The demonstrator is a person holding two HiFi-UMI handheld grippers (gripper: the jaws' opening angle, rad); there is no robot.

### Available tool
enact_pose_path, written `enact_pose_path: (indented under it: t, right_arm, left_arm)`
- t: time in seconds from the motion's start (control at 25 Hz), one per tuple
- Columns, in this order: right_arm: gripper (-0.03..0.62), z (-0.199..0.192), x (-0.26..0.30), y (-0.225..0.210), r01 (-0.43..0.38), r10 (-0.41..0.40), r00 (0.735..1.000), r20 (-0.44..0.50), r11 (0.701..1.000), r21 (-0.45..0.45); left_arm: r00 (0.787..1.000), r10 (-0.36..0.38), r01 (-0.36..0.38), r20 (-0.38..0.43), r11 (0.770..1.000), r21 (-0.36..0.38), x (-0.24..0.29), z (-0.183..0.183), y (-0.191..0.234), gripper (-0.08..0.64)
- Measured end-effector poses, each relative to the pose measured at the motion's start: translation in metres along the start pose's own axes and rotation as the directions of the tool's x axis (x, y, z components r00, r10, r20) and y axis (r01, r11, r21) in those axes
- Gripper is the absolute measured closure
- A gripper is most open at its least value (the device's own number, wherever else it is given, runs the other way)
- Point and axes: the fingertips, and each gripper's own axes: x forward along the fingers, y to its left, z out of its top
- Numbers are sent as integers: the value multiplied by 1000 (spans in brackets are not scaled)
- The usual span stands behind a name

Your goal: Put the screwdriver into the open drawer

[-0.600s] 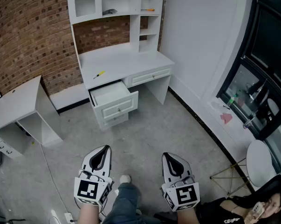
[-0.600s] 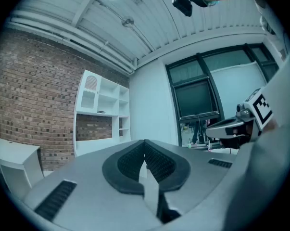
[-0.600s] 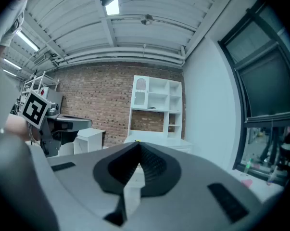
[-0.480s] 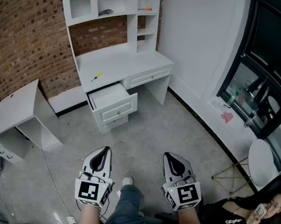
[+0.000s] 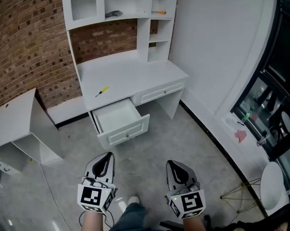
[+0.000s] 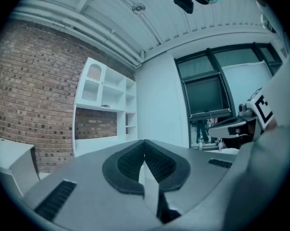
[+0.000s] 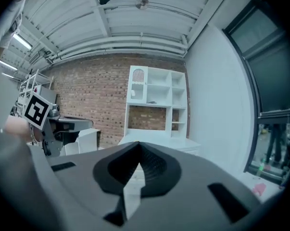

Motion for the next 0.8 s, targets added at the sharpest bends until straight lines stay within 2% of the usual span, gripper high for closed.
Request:
enact_pose_path:
  t: [0.24,0.44,0.68,0.8]
  right_arm:
    - [581,13,95,-5,-20,20,1000,-9,999,-32]
    - [581,17,149,-9,-38,37,999,-37,999,-26]
    - [581,19,206,-9,-80,80,997,-23,996,-29]
    - [581,21,239,-13,-112,111,993,-30,993,-38]
  left_arm:
    - [1000,29,-28,7,999,-43,68,-2,73,546]
    - [998,59,-56,23,994,-91,101,-1,116,546]
    - [993,117,-116,11,989,-88,121,-7,161,537]
    - [989,150,-149,-3,987,-57,135,-10,181,480]
